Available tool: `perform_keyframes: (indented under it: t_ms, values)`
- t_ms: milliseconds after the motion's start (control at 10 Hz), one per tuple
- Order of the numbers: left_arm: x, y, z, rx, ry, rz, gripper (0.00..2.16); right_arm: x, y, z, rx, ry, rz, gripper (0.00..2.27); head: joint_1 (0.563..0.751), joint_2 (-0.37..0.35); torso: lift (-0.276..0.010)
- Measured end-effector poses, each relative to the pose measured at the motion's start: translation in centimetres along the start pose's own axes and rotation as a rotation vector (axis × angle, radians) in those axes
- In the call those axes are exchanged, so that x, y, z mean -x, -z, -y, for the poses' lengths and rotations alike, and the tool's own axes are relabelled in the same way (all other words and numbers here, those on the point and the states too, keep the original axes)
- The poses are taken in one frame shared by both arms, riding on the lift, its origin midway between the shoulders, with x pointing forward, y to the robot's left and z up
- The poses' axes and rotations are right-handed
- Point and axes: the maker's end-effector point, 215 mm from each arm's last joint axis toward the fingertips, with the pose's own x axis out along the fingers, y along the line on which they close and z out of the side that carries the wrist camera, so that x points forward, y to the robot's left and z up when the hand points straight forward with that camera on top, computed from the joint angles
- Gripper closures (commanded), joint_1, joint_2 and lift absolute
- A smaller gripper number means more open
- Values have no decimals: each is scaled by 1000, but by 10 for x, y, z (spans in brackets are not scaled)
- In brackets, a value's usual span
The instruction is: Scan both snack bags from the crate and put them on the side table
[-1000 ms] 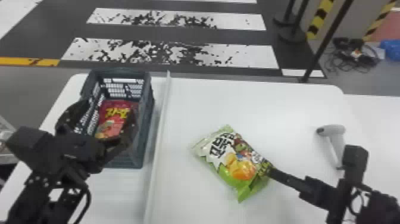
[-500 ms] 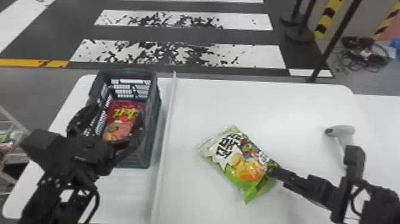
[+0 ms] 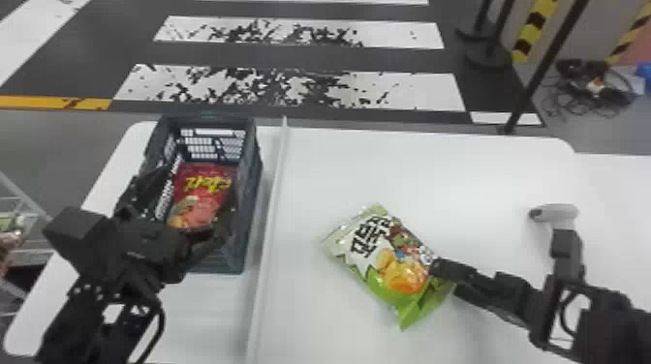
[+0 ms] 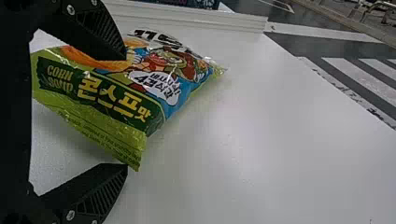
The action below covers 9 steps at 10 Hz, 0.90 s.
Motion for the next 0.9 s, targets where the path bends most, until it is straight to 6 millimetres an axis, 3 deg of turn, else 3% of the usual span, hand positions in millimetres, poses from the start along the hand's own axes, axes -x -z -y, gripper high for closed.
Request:
perform_keyframes:
  t_ms: [400, 600, 700, 800, 900]
  values:
    - [-2, 4, 1, 5, 5, -8, 36, -4, 6, 4, -15, 8, -29, 157, 695, 9, -87]
    - [-4, 7, 3, 9, 9, -11, 36, -7, 7, 1, -12, 4, -42, 424, 695, 11, -87]
    - [-5, 7, 7, 12, 16, -10, 36, -9, 8, -2, -14, -4, -55, 711, 695, 11, -87]
    - [-6, 7, 8, 13, 18, -10, 36, -11, 9, -7, -26, -33, -64, 1693, 695, 15, -87]
    - [-6, 8, 7, 12, 18, -12, 36, -11, 7, -9, -36, -47, -64, 2256, 695, 18, -87]
